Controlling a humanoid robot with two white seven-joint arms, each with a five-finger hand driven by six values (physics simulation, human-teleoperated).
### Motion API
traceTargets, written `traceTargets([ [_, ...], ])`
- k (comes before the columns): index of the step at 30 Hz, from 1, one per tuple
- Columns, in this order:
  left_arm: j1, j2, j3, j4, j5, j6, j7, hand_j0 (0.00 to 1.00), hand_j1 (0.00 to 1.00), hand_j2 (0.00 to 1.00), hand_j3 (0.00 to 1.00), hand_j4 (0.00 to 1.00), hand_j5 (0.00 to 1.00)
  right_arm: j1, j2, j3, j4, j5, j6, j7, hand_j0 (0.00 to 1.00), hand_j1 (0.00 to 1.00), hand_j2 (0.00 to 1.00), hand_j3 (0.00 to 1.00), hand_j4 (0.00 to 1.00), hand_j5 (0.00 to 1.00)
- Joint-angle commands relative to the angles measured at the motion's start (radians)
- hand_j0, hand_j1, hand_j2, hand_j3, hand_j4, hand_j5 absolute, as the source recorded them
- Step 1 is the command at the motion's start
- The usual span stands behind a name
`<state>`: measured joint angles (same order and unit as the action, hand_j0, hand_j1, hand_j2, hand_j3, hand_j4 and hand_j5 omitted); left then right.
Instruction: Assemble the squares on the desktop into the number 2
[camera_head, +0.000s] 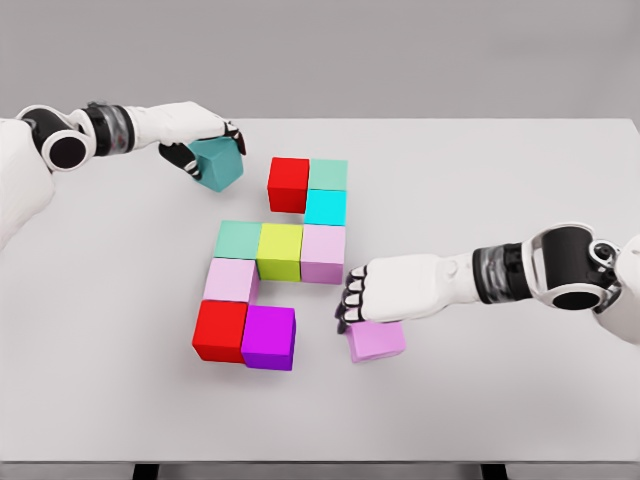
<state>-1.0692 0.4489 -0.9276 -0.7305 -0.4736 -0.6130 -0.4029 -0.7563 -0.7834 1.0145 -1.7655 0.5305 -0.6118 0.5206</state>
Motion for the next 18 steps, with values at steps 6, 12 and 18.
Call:
traceTargets([
  [6,0.002,-0.004,0.009,0.011,0.006,0.002,0.001,0.73,0.73,0.73,0.73,0.73,0.73,0.0,0.0,-0.001,0.001,-0.004,0.001,0.006,0.99,0.99,0.99,0.99,0.99,0.99],
  [12,0.011,-0.001,0.007,0.011,0.004,0.002,0.001,0.76,0.76,0.76,0.76,0.76,0.76,0.0,-0.014,-0.017,0.0,-0.014,0.001,0.002,0.99,0.99,0.99,0.99,0.99,0.99],
  [18,0.014,0.001,0.007,0.011,0.007,0.002,0.001,0.99,0.99,0.99,0.99,0.99,0.99,0.0,-0.06,-0.077,0.0,-0.107,0.001,-0.008,1.0,1.0,1.0,1.0,1.0,1.0],
])
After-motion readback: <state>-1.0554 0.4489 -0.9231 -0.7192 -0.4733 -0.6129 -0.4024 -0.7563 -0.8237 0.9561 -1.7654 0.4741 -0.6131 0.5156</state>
